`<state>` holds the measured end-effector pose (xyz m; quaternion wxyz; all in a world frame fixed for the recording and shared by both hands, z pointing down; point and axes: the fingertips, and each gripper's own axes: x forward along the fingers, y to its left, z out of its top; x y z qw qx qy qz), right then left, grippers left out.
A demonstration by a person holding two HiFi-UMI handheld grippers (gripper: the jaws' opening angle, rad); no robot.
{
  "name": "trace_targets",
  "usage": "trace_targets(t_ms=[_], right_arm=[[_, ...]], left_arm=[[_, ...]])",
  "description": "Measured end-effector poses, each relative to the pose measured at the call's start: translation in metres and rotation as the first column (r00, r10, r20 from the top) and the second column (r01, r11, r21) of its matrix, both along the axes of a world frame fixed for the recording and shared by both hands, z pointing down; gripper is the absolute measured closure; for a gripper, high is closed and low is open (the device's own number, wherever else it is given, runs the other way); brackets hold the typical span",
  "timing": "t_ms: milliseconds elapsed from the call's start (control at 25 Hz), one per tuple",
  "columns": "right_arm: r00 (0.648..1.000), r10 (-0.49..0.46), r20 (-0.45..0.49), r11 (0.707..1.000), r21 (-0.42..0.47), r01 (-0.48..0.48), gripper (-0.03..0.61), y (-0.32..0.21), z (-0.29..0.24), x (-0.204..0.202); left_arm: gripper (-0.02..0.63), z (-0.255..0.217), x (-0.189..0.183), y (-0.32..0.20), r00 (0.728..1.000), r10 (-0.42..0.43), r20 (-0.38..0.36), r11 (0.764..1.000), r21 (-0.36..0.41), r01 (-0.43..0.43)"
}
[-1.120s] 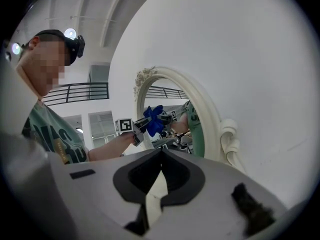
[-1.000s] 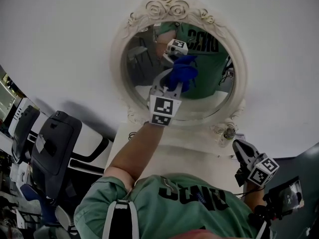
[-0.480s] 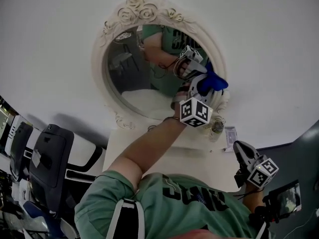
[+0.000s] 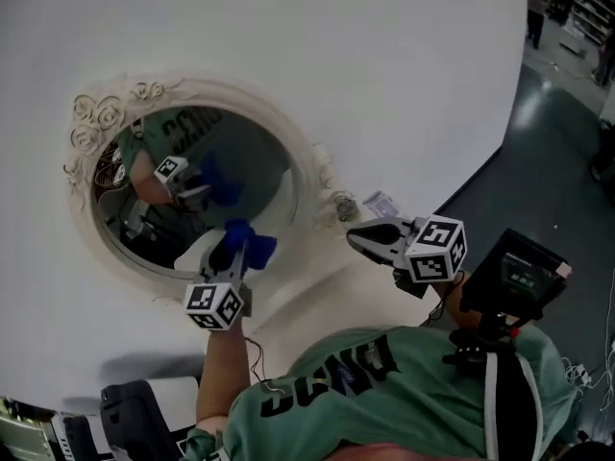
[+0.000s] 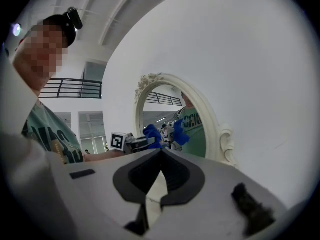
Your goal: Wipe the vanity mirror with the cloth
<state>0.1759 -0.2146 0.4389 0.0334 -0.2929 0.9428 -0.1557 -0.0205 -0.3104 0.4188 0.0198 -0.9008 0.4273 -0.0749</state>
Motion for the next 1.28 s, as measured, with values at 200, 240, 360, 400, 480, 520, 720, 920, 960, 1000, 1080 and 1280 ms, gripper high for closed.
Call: trace_targets(t_ms=[200, 240, 360, 400, 480, 520, 720, 920, 960, 1000, 1080, 1280], right_arm=[[0.999, -0.030, -0.019, 0.999, -0.018, 0.030, 0.566, 0.012, -0.006, -0.080], [0.999, -0.044, -0.016, 0.999, -0.017, 0.043, 0.566, 0.012, -0.009, -0.097], [0.998, -0.069, -0.004, 0.997, -0.021, 0.068, 0.568, 0.011, -0.015, -0.145], [0.997, -0.077, -0.004, 0.997, -0.027, 0.077, 0.568, 0.012, -0.016, -0.160], [0.994, -0.106, -0.009, 0.994, -0.038, 0.105, 0.568, 0.012, -0.016, -0.186], [0.992, -0.125, -0.015, 0.991, -0.039, 0.124, 0.568, 0.013, -0.016, -0.197], [0.987, -0.160, -0.025, 0.986, -0.043, 0.158, 0.568, 0.018, -0.008, -0.231], [0.977, -0.189, -0.102, 0.979, -0.091, 0.180, 0.568, 0.014, 0.026, -0.262], [0.972, -0.202, -0.119, 0.976, -0.101, 0.190, 0.568, 0.016, 0.033, -0.265], [0.968, -0.214, -0.134, 0.974, -0.109, 0.200, 0.568, 0.017, 0.039, -0.268], [0.960, -0.231, -0.157, 0.969, -0.120, 0.214, 0.568, 0.019, 0.049, -0.270], [0.951, -0.256, -0.172, 0.964, -0.124, 0.237, 0.568, 0.017, 0.060, -0.269]], left_arm=[[0.495, 0.031, -0.115, 0.050, 0.995, -0.024, -0.101, 0.994, -0.105, 0.013], [0.495, 0.033, -0.137, 0.061, 0.992, -0.037, -0.123, 0.993, -0.116, 0.023], [0.495, 0.037, -0.193, 0.098, 0.978, -0.059, -0.202, 0.991, -0.131, 0.032], [0.495, 0.038, -0.207, 0.111, 0.972, -0.063, -0.227, 0.991, -0.132, 0.033], [0.495, 0.042, -0.229, 0.138, 0.959, -0.073, -0.272, 0.990, -0.132, 0.038], [0.495, 0.045, -0.236, 0.150, 0.953, -0.080, -0.292, 0.990, -0.131, 0.043], [0.495, 0.067, -0.241, 0.182, 0.930, -0.058, -0.362, 0.990, -0.143, 0.006], [0.495, 0.097, -0.224, 0.190, 0.892, -0.033, -0.451, 0.978, -0.201, -0.065], [0.495, 0.101, -0.220, 0.192, 0.888, -0.031, -0.458, 0.976, -0.204, -0.071], [0.495, 0.104, -0.216, 0.194, 0.887, -0.029, -0.460, 0.976, -0.205, -0.074], [0.495, 0.105, -0.212, 0.193, 0.887, -0.029, -0.460, 0.977, -0.202, -0.073], [0.495, 0.108, -0.203, 0.192, 0.894, -0.057, -0.445, 0.981, -0.191, -0.033]])
